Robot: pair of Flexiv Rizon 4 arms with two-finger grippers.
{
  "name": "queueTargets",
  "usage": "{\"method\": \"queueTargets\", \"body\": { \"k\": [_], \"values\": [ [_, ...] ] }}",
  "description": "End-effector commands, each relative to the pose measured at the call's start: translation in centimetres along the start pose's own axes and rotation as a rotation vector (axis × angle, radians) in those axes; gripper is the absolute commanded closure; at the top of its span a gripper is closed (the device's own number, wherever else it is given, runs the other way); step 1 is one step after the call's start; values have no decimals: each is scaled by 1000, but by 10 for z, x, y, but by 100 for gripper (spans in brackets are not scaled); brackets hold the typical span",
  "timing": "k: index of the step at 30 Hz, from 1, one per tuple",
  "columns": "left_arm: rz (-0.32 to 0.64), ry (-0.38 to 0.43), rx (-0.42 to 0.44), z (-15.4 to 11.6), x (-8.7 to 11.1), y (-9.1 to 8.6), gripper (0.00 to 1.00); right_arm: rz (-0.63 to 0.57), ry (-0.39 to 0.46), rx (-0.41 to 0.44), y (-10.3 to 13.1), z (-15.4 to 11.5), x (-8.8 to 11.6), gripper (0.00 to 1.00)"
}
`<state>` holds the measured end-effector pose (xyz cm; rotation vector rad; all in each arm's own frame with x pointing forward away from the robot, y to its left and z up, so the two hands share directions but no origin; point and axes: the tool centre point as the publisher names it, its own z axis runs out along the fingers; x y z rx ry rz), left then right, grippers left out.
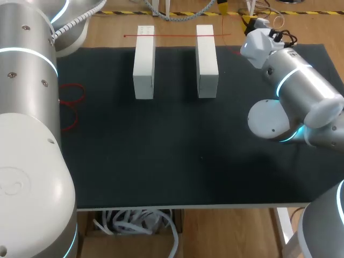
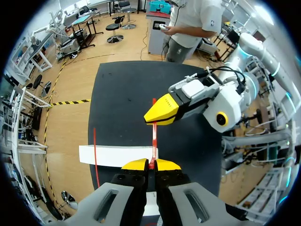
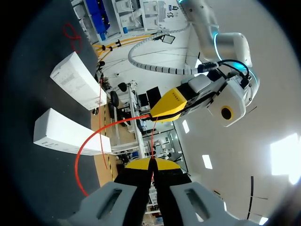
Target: Grab the tape and strap the tape.
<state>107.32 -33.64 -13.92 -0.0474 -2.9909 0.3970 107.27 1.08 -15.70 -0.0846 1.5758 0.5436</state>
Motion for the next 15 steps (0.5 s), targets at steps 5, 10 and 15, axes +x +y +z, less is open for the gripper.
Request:
{"method": "queueTargets", "body": {
  "k": [5, 10, 15],
  "values": [
    [-3, 5, -6, -2, -1, -1, 100, 102, 13, -27, -16, 2, 8, 100],
    [-3, 5, -6, -2, -1, -1, 100, 127, 27, -68, -14, 7, 14, 100],
    [-3, 5, -6, -2, -1, -1, 100, 143, 48, -89, -17, 8, 28, 100]
  ]
}}
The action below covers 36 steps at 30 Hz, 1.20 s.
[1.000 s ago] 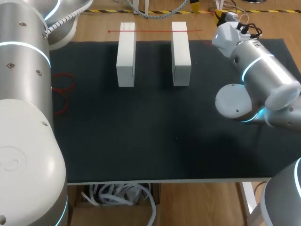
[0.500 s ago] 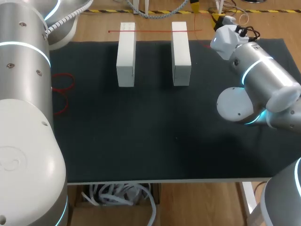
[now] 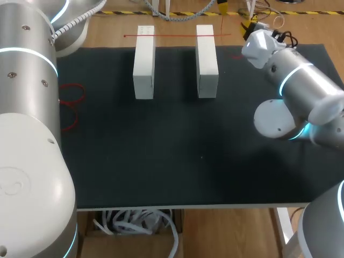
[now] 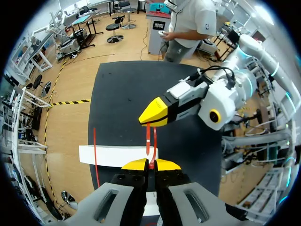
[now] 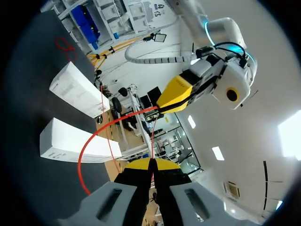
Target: Grab the tape and strap the tape.
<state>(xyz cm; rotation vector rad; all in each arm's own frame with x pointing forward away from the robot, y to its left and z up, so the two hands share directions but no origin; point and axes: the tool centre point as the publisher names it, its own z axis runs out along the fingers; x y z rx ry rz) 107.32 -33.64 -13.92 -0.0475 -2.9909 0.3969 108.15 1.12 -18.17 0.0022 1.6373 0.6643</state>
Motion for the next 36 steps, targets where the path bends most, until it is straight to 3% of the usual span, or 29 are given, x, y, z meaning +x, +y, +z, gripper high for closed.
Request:
{"method": "queueTargets", "body": {
  "k": [1, 15, 25, 36],
  "values": [
    [-3, 5, -6, -2, -1, -1, 100, 6, 1, -79, -9, 1, 5, 100],
    [-3, 5, -6, -2, -1, -1, 100, 89, 13, -135, 2, -4, 8, 100],
    [-3, 5, -6, -2, -1, -1, 100, 166, -57, -192, 3, -6, 11, 100],
    [-3, 5, -6, -2, -1, -1, 100, 222, -89, -181, 3, -3, 14, 100]
  ]
}}
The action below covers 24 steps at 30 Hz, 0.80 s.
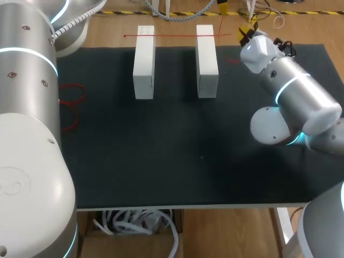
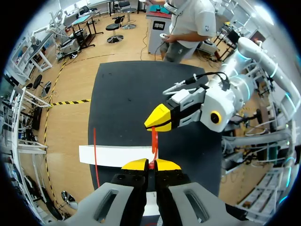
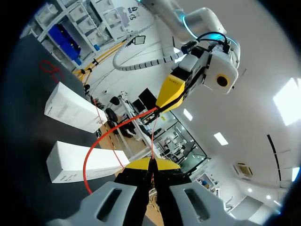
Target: Grab the tape and strap the tape.
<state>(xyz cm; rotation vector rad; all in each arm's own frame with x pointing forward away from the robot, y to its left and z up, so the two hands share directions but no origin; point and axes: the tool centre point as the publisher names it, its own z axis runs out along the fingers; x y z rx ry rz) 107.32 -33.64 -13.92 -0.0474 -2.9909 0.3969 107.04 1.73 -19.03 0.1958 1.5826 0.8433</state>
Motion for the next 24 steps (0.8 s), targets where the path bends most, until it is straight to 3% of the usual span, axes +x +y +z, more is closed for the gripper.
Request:
{"method": "queueTargets", "body": {
  "k": [1, 10, 24],
  "values": [
    [-3, 5, -6, -2, -1, -1, 100, 2, -8, -165, -2, 5, 2, 100],
    [-3, 5, -6, -2, -1, -1, 100, 11, -34, -191, 11, 9, -3, 100],
    [-3, 5, -6, -2, -1, -1, 100, 28, -63, -169, 1, 13, -8, 100]
  ]
}}
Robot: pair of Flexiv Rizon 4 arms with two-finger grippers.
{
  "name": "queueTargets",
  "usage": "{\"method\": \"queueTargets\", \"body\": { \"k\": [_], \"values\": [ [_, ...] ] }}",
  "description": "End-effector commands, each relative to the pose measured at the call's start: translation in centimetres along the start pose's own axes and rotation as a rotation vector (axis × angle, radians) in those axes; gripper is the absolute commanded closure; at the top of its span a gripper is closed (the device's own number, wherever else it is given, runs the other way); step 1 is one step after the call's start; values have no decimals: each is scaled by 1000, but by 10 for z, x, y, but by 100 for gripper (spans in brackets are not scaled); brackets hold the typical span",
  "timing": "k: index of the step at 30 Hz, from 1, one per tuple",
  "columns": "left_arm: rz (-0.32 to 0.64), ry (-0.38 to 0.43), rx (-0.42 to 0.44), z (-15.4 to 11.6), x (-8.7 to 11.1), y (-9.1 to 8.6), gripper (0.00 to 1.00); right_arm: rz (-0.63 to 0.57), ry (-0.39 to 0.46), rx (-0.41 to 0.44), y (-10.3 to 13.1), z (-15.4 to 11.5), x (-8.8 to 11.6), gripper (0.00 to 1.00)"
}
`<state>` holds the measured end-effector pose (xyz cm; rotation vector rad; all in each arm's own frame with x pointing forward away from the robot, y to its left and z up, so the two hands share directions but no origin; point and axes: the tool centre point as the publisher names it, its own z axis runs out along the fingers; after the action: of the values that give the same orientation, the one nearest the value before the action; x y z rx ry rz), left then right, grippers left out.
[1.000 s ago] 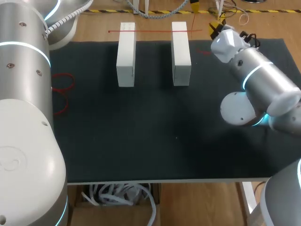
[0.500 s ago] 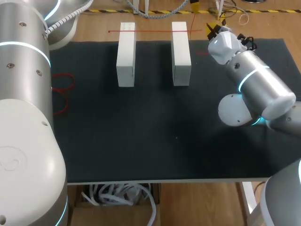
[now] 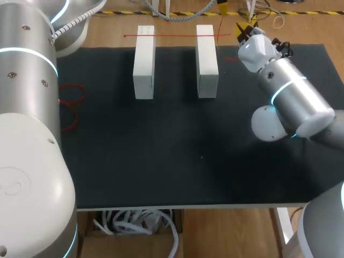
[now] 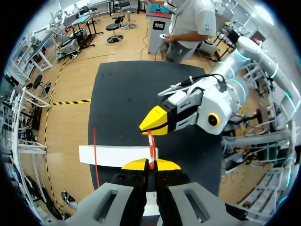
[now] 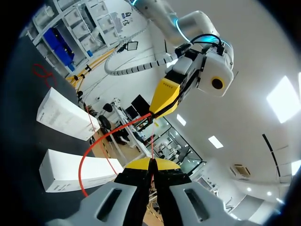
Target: Grab the tape and strap the tape.
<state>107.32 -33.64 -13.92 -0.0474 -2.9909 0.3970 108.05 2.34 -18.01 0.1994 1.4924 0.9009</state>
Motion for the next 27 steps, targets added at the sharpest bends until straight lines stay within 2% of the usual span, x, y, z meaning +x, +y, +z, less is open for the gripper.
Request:
{"method": "queueTargets", "body": {
  "k": [1, 13, 27],
  "values": [
    [-3, 5, -6, -2, -1, -1, 100, 1, 0, -98, -8, 1, -2, 100],
    [-3, 5, -6, -2, -1, -1, 100, 40, 12, -103, -5, 1, 2, 100],
    [-3, 5, -6, -2, -1, -1, 100, 60, -21, -87, -5, 5, 0, 100]
  ]
}}
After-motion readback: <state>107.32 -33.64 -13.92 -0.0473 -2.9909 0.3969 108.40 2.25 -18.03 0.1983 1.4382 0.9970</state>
